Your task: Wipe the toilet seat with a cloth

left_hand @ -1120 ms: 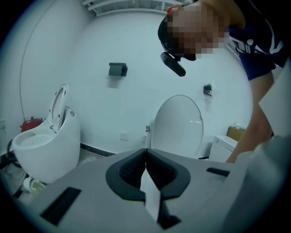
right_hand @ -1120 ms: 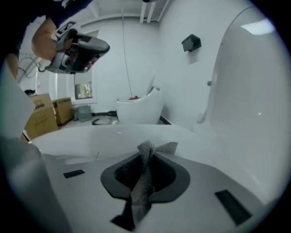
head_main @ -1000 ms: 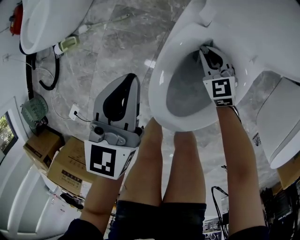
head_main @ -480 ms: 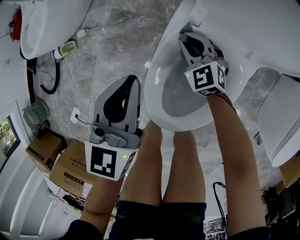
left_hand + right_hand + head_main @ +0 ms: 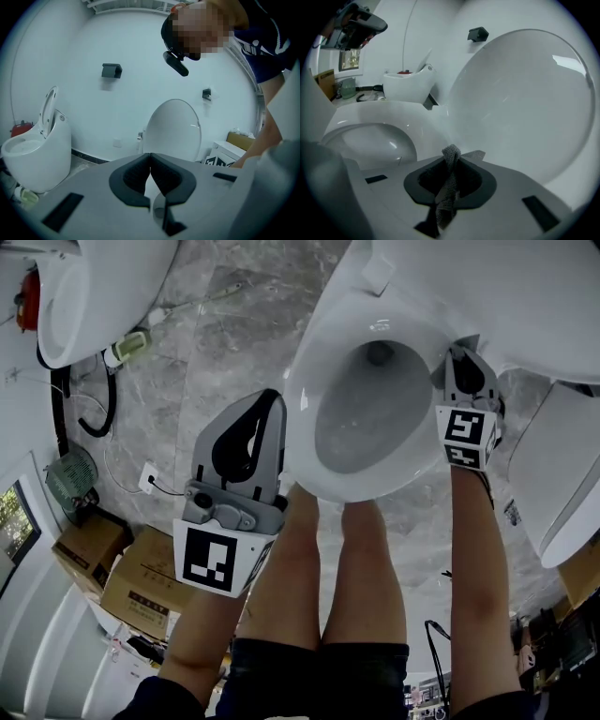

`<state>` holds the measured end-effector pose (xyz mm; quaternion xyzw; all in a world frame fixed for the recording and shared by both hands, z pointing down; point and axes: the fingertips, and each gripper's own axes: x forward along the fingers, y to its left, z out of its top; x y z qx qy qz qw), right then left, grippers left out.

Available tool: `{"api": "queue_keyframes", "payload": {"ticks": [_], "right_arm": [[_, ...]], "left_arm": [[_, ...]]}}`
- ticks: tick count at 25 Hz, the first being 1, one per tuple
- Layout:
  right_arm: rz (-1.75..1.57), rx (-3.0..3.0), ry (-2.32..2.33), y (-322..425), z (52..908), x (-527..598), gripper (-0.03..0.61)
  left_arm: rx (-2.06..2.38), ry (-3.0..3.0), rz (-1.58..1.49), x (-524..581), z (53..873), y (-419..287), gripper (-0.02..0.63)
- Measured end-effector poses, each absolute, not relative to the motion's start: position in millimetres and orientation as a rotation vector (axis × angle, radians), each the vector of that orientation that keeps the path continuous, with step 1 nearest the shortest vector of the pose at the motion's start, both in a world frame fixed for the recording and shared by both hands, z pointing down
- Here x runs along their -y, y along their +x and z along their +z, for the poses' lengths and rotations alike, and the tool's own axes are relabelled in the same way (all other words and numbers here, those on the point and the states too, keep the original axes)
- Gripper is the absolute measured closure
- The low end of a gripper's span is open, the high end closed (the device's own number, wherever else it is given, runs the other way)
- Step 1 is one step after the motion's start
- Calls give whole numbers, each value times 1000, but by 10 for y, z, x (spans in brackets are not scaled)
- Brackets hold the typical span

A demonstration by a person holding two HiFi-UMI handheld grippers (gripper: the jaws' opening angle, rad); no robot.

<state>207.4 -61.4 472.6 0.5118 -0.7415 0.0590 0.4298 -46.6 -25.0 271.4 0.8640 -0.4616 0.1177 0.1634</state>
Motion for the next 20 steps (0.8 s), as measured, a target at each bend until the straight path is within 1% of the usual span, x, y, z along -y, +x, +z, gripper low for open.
{"api": "queue_keyframes", "payload": {"ticks": [3, 6, 9, 13, 15, 17, 20], "right_arm": [[150, 1805, 1317, 2199, 4715, 516, 520], [116, 1829, 1308, 2041, 4730, 621, 523], [57, 1908, 1208, 1615, 4780, 796, 522], [-40, 2038, 981, 823, 4890, 905, 522], [-76, 2070, 930, 595, 4900, 897, 522], [-72, 2064, 929, 591, 4916, 884, 522], [-25, 1976, 939, 888, 5011, 778, 522]], "left_arm": [[1306, 2479, 346, 252, 2681, -472, 594], [1313, 2484, 343, 267, 2663, -514, 594], [1320, 2476, 353, 259, 2686, -568, 594], [1338, 2460, 352, 256, 2705, -604, 594], [1343, 2455, 351, 248, 2709, -604, 594], [1340, 2453, 355, 240, 2719, -604, 594], [1337, 2447, 360, 231, 2742, -612, 594]]}}
